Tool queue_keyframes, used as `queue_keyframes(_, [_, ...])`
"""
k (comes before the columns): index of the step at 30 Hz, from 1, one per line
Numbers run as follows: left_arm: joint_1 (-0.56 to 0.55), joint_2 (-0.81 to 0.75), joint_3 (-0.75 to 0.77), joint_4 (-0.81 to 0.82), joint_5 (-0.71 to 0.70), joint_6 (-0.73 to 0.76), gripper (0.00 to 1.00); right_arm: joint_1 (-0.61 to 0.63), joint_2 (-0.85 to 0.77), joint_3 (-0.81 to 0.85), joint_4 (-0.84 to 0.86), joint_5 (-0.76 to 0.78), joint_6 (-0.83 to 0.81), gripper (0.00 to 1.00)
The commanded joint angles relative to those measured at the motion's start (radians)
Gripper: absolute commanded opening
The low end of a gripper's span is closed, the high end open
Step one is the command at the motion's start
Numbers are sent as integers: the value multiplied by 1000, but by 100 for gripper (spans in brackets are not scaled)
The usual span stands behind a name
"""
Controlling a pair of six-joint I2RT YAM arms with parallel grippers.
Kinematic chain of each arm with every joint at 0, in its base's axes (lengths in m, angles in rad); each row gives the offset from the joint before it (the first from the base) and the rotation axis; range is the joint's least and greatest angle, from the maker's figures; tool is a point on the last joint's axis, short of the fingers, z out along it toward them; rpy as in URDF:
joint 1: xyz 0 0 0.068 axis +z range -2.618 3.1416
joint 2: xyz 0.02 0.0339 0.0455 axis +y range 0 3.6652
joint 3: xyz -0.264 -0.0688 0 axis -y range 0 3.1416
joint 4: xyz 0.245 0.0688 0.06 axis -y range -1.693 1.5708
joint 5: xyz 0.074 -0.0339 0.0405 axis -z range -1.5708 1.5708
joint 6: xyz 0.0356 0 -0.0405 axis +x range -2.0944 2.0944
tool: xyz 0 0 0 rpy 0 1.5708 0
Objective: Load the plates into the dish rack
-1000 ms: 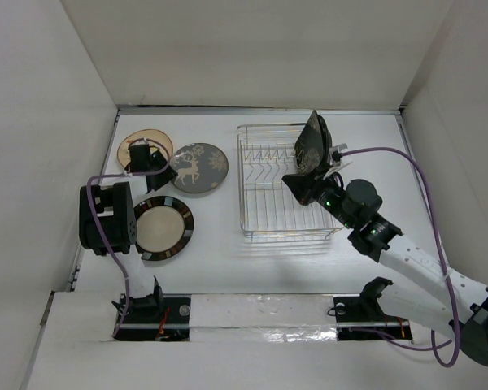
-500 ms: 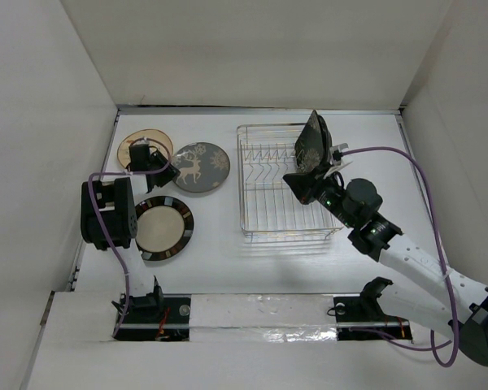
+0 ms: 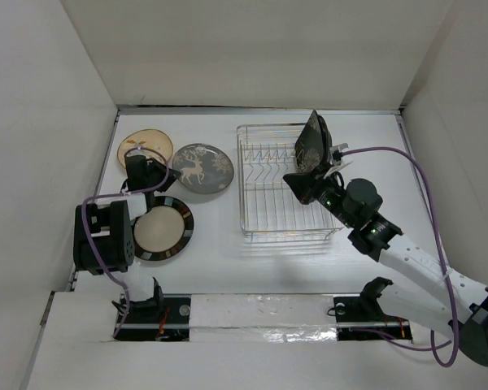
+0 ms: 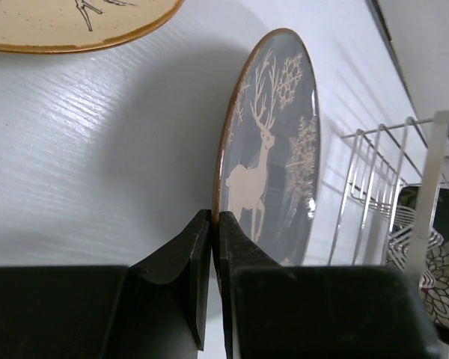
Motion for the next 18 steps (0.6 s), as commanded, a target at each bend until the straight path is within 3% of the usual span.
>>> queue_keyframes(1, [0,-131,-36,125,-13,-12,0,5,0,0,42,1,-1,12])
queue_keyframes(6, [0,-252,-45,122,-50,14,0,5,9,3,39,4,-7,12])
queue_keyframes(12, [10,-366,-59,90,-94,14,0,16,19,6,45,2,-20,20])
queue_keyframes(18, [19,-530,-76,50,-162,0,0,26,46,6,80,-31,-30,45])
